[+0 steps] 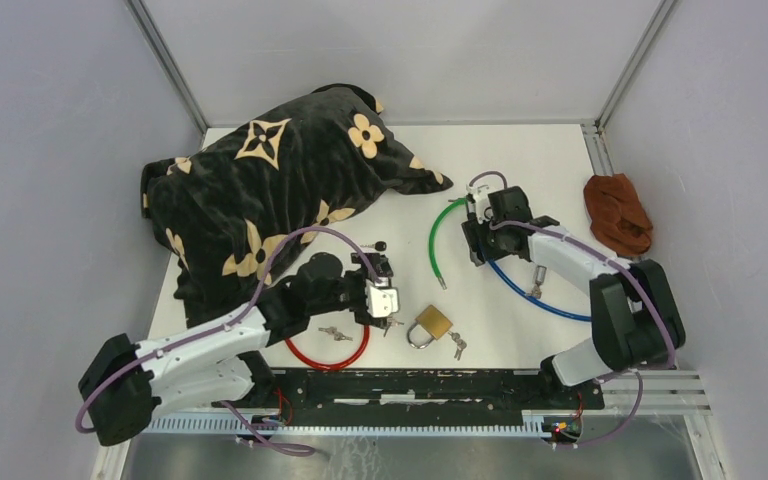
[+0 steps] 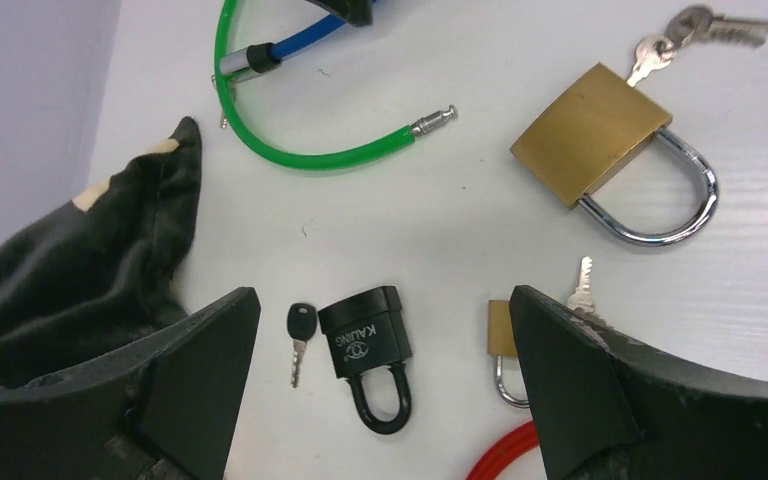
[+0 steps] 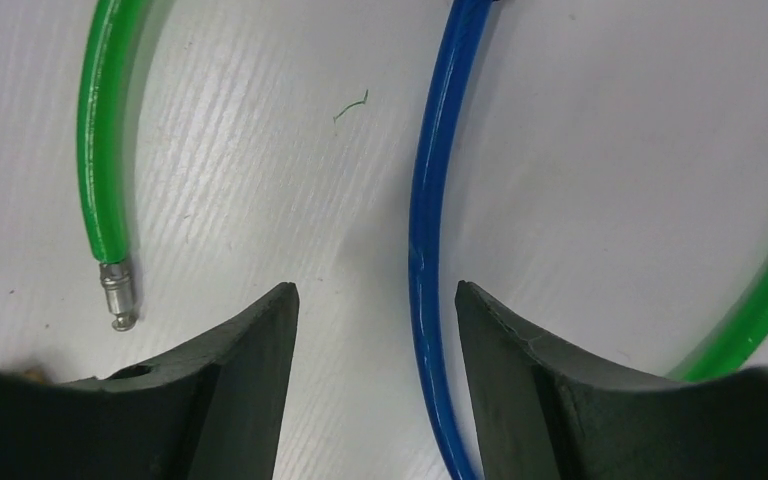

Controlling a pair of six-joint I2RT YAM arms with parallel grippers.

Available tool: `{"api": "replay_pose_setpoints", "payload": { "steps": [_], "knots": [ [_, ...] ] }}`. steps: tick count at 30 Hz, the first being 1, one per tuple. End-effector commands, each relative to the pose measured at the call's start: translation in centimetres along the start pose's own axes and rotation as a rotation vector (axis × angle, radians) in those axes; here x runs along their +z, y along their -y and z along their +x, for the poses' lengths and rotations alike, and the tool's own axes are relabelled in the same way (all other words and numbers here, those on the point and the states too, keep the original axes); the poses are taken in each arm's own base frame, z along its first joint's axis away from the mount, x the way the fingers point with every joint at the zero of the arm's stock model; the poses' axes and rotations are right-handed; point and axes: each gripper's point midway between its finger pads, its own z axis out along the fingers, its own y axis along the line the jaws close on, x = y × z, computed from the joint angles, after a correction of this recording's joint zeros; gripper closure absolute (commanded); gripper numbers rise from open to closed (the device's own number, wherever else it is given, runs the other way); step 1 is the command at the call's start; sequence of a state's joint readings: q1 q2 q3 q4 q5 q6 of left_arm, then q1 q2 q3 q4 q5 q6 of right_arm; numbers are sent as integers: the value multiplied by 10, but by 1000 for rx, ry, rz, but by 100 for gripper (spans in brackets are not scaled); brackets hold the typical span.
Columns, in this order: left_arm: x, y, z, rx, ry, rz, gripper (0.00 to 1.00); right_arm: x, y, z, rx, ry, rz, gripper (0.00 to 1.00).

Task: Lock with the key
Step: Place the lock at the center of the board, then pick up the lock from the center of the board.

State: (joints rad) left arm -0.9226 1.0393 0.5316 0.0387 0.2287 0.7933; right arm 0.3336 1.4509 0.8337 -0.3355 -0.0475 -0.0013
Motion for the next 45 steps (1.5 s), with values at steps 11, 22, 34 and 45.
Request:
{"api": "replay_pose_setpoints", "payload": {
  "steps": [11, 22, 34, 45],
  "knots": [
    [-36, -12, -19, -466, 251, -148, 2, 38, 5, 24, 4, -165, 6, 85],
    [-37, -27, -37, -615, 341, -170, 6, -37, -73, -76, 220, 285, -401, 100],
    [5, -46, -72, -1008, 453, -111, 2, -113, -122, -124, 366, 657, -543, 100],
    [68, -45, -71, -1052, 361, -154, 0, -138, -137, -137, 435, 778, -646, 100]
  ]
}}
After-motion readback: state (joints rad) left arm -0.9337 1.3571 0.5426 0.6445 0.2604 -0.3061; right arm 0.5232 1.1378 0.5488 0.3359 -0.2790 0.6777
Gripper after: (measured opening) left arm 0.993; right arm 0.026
